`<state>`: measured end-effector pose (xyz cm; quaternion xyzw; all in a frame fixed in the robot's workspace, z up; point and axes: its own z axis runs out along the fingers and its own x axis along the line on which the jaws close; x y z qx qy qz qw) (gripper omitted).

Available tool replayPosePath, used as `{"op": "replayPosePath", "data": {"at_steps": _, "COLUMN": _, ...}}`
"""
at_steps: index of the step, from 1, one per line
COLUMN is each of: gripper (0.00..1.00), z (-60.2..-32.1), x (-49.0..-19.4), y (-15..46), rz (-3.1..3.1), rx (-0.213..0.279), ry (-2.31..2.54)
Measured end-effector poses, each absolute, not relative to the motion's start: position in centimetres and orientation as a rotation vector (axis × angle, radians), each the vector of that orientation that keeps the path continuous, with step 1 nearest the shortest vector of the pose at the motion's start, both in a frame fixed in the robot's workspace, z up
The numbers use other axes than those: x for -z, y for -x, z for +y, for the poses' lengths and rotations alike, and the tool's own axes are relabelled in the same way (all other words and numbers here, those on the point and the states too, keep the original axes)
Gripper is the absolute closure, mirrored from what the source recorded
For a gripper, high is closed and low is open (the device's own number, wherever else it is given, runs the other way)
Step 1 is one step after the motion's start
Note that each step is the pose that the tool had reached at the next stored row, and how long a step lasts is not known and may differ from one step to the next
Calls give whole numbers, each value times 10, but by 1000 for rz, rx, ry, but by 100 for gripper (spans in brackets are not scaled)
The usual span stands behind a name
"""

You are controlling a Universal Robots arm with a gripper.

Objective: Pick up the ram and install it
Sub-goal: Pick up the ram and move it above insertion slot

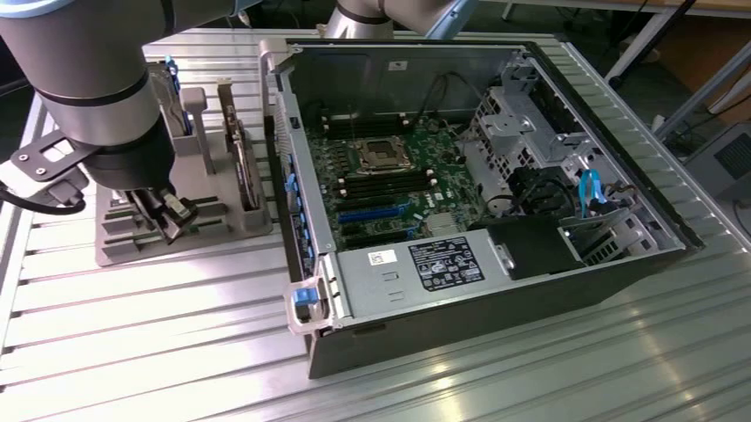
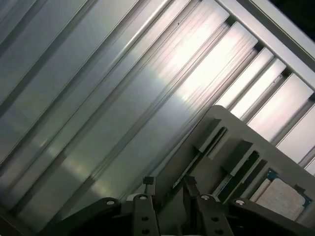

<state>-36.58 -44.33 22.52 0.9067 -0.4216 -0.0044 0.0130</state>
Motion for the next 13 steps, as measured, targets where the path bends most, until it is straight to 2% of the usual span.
{"op": "replayPosePath", "data": {"at_steps": 13, "gripper": 64, "z": -443, "x": -223, "y": 366, "rz": -1808, "rx": 21, "ry": -2540}}
